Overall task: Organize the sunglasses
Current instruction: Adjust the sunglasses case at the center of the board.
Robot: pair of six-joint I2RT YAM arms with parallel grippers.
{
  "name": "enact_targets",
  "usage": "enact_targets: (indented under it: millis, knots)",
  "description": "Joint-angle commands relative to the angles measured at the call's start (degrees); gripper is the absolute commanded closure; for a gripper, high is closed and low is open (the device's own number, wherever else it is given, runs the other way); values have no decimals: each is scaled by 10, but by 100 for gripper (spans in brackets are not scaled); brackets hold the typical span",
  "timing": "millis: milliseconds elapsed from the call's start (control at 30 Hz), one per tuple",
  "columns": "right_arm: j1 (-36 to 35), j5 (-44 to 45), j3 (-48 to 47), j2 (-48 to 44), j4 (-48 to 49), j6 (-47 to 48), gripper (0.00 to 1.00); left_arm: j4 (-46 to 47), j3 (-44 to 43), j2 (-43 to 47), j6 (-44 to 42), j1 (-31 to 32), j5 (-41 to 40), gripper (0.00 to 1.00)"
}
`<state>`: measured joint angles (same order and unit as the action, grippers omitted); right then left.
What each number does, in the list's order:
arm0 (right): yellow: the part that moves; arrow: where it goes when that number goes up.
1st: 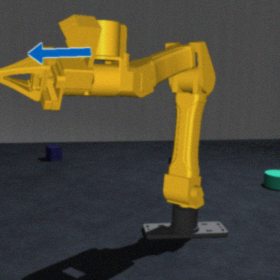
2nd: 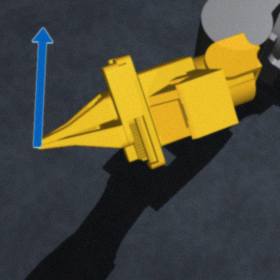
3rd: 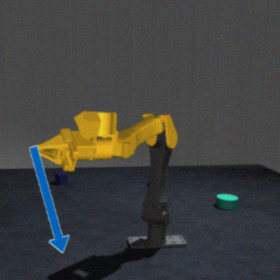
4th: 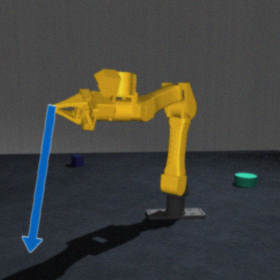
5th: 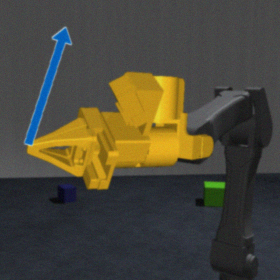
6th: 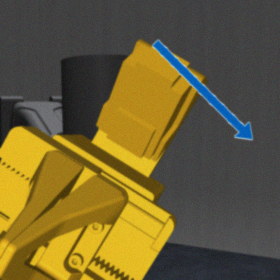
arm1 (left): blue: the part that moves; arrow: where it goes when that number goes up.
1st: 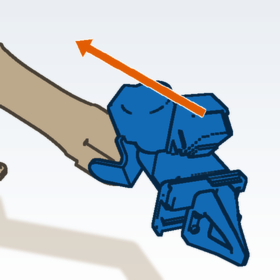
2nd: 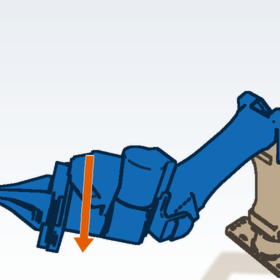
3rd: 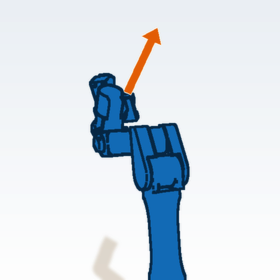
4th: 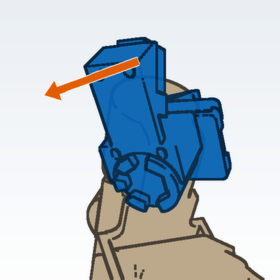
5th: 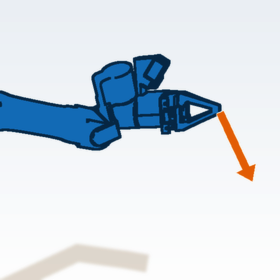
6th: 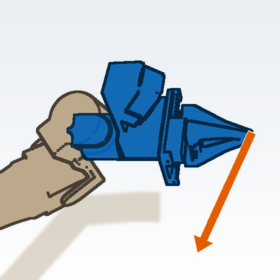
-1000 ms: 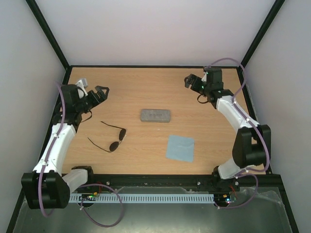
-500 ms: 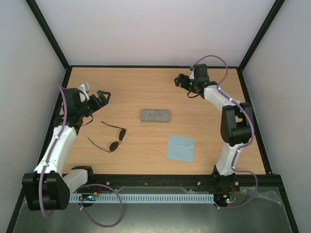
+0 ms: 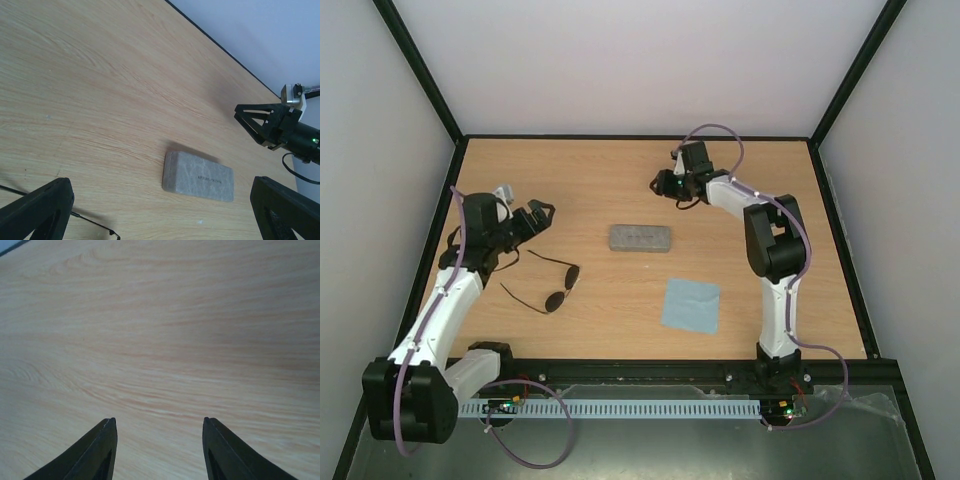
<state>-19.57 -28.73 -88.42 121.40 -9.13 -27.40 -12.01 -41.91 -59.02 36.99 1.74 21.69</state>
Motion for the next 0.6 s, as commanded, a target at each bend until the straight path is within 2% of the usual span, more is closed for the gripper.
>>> enact_targets:
  millis: [0, 267, 567]
  knots:
    - [-13, -15, 25, -12, -7, 7, 52, -39, -11, 11, 3, 17, -23, 0]
    - [-17, -33, 125, -48, 27, 11, 52, -70, 8, 40, -7, 60, -19, 0]
    - [-28, -51, 205, -95, 49, 21, 53, -73, 41, 94, 34, 92, -48, 1]
